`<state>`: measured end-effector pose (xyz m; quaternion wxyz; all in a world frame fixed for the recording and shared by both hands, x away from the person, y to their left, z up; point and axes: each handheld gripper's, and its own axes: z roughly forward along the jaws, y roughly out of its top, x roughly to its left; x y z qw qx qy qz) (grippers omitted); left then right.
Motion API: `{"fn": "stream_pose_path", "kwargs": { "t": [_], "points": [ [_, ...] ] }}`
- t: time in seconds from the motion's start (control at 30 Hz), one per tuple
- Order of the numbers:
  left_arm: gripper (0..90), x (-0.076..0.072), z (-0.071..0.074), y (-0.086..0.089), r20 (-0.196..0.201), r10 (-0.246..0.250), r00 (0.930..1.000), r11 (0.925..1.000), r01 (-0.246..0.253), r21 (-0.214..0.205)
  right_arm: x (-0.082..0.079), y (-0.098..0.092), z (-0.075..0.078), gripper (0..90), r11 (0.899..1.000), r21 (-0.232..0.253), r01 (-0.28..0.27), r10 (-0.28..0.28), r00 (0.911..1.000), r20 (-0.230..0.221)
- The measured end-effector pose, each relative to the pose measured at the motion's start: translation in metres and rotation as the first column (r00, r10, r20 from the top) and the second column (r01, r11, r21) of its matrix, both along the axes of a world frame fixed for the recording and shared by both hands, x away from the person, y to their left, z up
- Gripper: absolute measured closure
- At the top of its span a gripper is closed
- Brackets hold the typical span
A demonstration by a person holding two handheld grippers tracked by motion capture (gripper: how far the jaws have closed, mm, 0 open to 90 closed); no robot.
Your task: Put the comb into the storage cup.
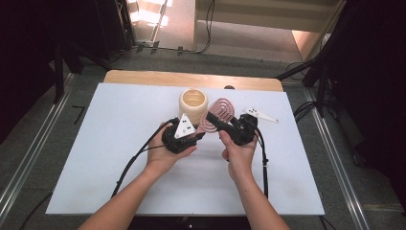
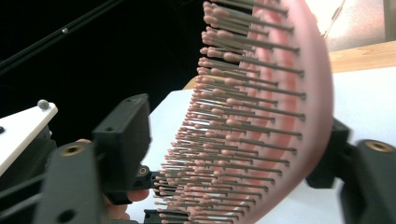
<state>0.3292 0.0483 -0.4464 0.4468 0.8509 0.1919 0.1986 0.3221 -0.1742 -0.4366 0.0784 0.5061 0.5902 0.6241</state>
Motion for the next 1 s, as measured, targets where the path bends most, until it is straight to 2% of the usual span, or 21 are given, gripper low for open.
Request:
{"fn": "stream_pose_path", "kwargs": {
  "t": [0.1,0.23,0.33,0.6,0.63,0.67,0.8,0.93,1.0],
  "points": [
    [70.8,-0.001,0.0,0.0,0.005,0.002,1.0,1.0,-0.002,-0.002,0.0,0.0,0.0,31.5,1.0,0.006,0.001,-0.001,1.0,-0.005],
    [70.8,-0.002,-0.002,-0.001,0.011,0.003,0.9999,1.0,-0.003,-0.006,0.002,-0.002,-0.001,34.9,0.999,0.044,0.01,-0.009,0.9999,-0.01],
    [70.8,-0.005,-0.003,-0.004,0.027,0.005,0.9996,1.0,-0.005,0.004,0.002,-0.003,-0.001,35.8,0.998,0.055,0.009,-0.008,0.9998,-0.016],
    [70.7,-0.005,-0.003,-0.009,0.022,0.005,0.9998,0.9999,-0.005,-0.016,0.002,-0.004,-0.001,48.9,0.998,0.067,0.023,-0.023,0.9997,-0.002],
    [70.7,-0.005,-0.003,-0.009,0.022,0.006,0.9997,0.9998,-0.005,-0.02,0.002,-0.005,-0.001,52.2,0.997,0.073,0.023,-0.023,0.9997,-0.006],
    [70.7,-0.005,-0.004,-0.01,0.021,0.008,0.9997,0.9997,-0.008,-0.024,0.003,-0.008,-0.003,57.6,0.995,0.1,0.011,-0.011,0.9999,-0.003],
    [70.6,-0.005,-0.005,-0.011,0.018,0.008,0.9998,0.9996,-0.008,-0.027,0.004,-0.011,-0.004,58.9,0.992,0.126,-0.003,0.004,0.9999,-0.01],
    [70.1,-0.005,-0.007,-0.011,0.018,0.005,0.9998,0.9986,-0.004,-0.053,0.003,-0.011,-0.002,59.5,0.994,0.113,-0.008,0.007,1.0,0.004],
    [69.8,-0.004,-0.008,-0.01,0.002,0.003,1.0,0.9975,-0.003,-0.071,0.002,-0.01,-0.001,59.7,0.994,0.104,-0.014,0.012,0.9998,0.014]
  ]
}}
